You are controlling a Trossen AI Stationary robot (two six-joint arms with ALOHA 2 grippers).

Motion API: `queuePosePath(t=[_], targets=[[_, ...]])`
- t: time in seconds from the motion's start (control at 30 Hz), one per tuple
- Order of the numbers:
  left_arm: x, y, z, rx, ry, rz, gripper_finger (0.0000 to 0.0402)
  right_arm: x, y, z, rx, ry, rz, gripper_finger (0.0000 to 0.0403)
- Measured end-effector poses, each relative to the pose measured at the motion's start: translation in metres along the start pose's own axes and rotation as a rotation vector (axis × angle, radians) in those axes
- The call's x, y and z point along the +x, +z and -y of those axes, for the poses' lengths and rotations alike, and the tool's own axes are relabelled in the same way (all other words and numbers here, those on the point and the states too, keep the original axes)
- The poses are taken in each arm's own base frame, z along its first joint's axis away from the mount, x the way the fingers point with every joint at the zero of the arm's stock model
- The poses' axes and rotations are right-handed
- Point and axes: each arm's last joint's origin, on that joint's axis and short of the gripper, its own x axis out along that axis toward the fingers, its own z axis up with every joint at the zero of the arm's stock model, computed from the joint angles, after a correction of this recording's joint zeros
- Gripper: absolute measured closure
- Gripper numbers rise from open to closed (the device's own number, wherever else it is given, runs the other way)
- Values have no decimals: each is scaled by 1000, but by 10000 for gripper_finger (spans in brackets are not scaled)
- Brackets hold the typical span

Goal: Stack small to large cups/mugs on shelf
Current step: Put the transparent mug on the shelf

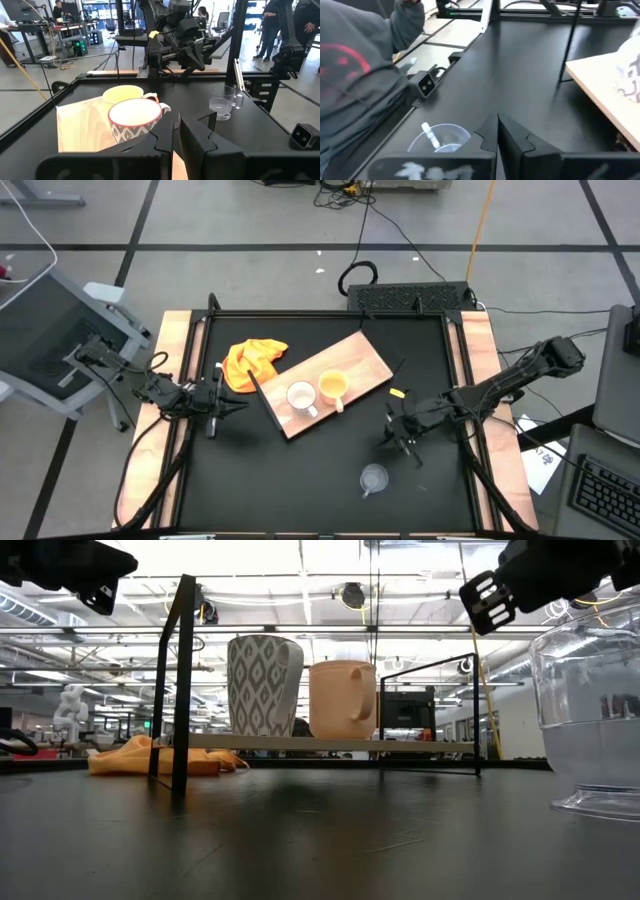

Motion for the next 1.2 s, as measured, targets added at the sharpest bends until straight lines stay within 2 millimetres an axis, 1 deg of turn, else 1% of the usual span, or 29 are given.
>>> queuePosePath(t=[0.17, 0.43, 0.53, 0.67, 0.8, 0.87, 1.07, 1.2], targets=[[0, 0, 0, 3, 0, 0, 371, 1, -1, -8, -25, 33, -5, 403], [0, 0, 0, 0, 0, 0, 371, 2, -3, -20, -118, 83, -7, 403], [0, 0, 0, 1, 0, 0, 371, 2, -8, -21, -122, 93, 21, 403], [0, -1, 0, 5, 1, -9, 371, 1, -9, -21, -143, 102, 95, 403], [0, -2, 0, 9, 1, -15, 371, 0, -10, -21, -153, 105, 131, 403], [0, -2, 0, 9, 1, -19, 371, 0, -13, -20, -154, 76, 124, 403], [0, -2, 0, 7, 1, -20, 371, -1, -26, -13, -171, -94, 94, 403], [0, -2, 0, 7, 1, -21, 371, -2, -26, -11, -120, -154, 123, 403]])
